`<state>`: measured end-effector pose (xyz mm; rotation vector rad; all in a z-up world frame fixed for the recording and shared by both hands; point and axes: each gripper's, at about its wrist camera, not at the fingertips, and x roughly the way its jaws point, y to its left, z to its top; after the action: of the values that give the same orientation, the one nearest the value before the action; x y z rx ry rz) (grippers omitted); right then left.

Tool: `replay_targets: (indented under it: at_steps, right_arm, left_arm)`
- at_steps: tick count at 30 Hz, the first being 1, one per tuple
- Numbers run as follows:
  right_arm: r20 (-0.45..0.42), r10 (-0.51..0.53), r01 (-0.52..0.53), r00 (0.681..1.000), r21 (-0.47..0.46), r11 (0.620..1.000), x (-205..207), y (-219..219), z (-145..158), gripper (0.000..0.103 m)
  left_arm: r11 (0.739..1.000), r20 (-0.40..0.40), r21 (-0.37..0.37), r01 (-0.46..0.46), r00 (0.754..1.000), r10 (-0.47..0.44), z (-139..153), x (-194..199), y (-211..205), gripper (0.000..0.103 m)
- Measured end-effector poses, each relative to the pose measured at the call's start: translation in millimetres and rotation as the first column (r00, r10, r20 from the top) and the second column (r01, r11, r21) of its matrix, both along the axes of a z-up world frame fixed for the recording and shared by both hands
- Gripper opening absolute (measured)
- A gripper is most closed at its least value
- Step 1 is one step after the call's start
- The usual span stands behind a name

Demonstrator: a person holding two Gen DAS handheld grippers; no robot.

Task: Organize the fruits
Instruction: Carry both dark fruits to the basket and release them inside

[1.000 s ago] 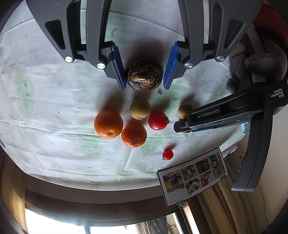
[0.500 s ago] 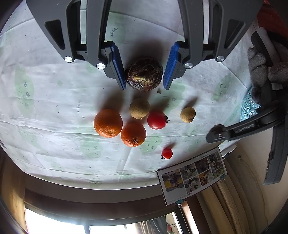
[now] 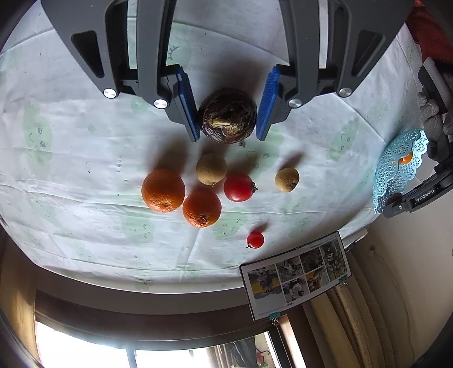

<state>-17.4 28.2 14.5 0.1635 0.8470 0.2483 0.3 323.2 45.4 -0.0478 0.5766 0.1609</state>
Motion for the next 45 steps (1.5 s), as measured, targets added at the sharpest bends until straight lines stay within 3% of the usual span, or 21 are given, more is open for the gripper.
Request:
replay_targets:
  at_steps: [8, 10, 11, 12, 21, 29, 45]
  right_arm:
    - [0.007, -0.013, 0.013, 1.0, -0.003, 1.0, -2, 1, 2, 0.042]
    - [0.008, -0.015, 0.015, 1.0, 0.002, 1.0, -2, 2, 4, 0.042]
    - [0.007, -0.016, 0.016, 1.0, 0.009, 1.0, -2, 2, 5, 0.041]
    - [0.004, -0.016, 0.016, 1.0, 0.02, 1.0, -2, 2, 5, 0.042]
    - [0.019, 0.021, -0.022, 1.0, 0.041, 0.999, -3, 27, 17, 0.042]
    - [0.049, 0.112, -0.114, 0.992, 0.031, 0.993, -1, 74, 33, 0.042]
    - [0.131, 0.365, -0.374, 0.922, 0.056, 0.926, 13, 211, 73, 0.042]
  left_arm:
    - [0.994, -0.014, -0.02, -0.111, 0.994, 0.111, -6, -8, 46, 0.043]
    - [0.991, -0.011, -0.022, -0.133, 0.991, 0.132, -6, -12, 54, 0.056]
    - [0.989, -0.009, -0.022, -0.144, 0.99, 0.144, -6, -15, 58, 0.075]
    - [0.987, -0.003, -0.021, -0.159, 0.987, 0.159, -5, -17, 61, 0.088]
    - [0.973, 0.052, -0.049, -0.227, 0.972, 0.229, 3, -42, 91, 0.091]
    - [0.964, 0.083, -0.051, -0.262, 0.96, 0.266, 6, -62, 113, 0.096]
    - [0.95, 0.116, -0.068, -0.305, 0.943, 0.311, 5, -100, 145, 0.096]
